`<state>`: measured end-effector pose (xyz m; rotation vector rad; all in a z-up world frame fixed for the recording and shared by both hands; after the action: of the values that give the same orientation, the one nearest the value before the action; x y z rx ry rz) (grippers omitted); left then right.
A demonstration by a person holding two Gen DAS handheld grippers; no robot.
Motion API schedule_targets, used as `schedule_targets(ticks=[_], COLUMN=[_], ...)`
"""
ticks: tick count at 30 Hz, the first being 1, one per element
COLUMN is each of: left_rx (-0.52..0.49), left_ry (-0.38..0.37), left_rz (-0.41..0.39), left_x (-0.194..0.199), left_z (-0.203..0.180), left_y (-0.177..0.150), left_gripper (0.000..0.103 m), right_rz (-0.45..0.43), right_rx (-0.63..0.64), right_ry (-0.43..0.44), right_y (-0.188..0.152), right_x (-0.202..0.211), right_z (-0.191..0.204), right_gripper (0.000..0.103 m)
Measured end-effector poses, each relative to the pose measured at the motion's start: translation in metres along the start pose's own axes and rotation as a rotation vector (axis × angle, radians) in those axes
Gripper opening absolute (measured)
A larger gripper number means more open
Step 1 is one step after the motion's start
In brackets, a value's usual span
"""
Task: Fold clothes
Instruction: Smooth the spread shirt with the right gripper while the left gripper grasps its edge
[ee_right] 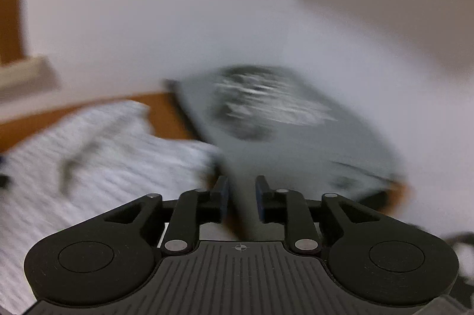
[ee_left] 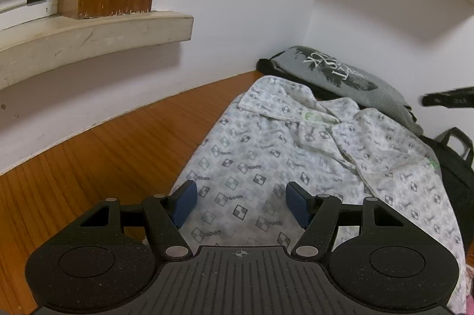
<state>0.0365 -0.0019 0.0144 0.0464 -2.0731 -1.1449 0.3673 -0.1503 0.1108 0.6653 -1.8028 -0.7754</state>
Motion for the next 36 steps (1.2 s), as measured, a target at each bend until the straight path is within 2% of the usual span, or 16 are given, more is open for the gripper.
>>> schedule_targets(ticks=[5, 9, 13, 17, 22, 25, 27, 31, 36], left_rx=[-0.045, 0.011, 0.044, 0.069, 0.104, 0.129, 0.16, 0.229, 0.201], left_ry=[0.095, 0.162, 0.252, 0.339, 0.399, 0.418, 0.415, 0.359, 0.295], left_rz=[-0.018, -0.084, -0.155, -0.178, -0.16, -0.136, -0.131, -0.128, -0.079], left_x=[0.007, 0.052, 0.111, 0.162, 0.212, 0.234, 0.243, 0.247, 0.222], left_z=[0.001, 0.026, 0.065, 0.103, 0.134, 0.142, 0.145, 0.14, 0.124], left_y=[0.005, 0.026, 0.043, 0.035, -0.001, -0.035, -0.053, -0.075, -0.076], left_gripper=[0.07, 0.07, 0.071, 0.067, 0.053, 0.053, 0.054, 0.056, 0.057], right_rz=[-0.09, -0.121, -0.133, -0.115, -0.108, -0.101, -0.097, -0.091, -0.088], right_rx=[0.014, 0.079, 0.127, 0.093, 0.055, 0.06, 0.071, 0.084, 0.066], right_ry=[0.248, 0.372, 0.381, 0.393, 0.371, 0.359, 0.342, 0.303, 0.315], right_y=[0.024, 0.038, 0.039, 0.033, 0.029, 0.028, 0.028, 0.028, 0.028], right_x=[-0.054, -0.074, -0.08, -0.088, -0.087, -0.088, -0.088, -0.089, -0.089], right_z=[0.081, 0.13, 0.146, 0.148, 0.138, 0.139, 0.14, 0.14, 0.137], right_gripper=[0.028, 0.03, 0.032, 0.032, 0.034, 0.036, 0.038, 0.042, 0.042])
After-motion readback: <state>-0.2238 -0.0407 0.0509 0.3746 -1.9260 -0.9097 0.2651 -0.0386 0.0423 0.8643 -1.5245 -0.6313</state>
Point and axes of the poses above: each gripper's, at about its wrist camera, not at the fingertips, and x roughly against the way its jaws point, z to its left, y to its top, the point moved 8 cm from there along -x, roughly the way its jaws point, and after that the axes turned 12 degrees about x, right-handed, at the moved point
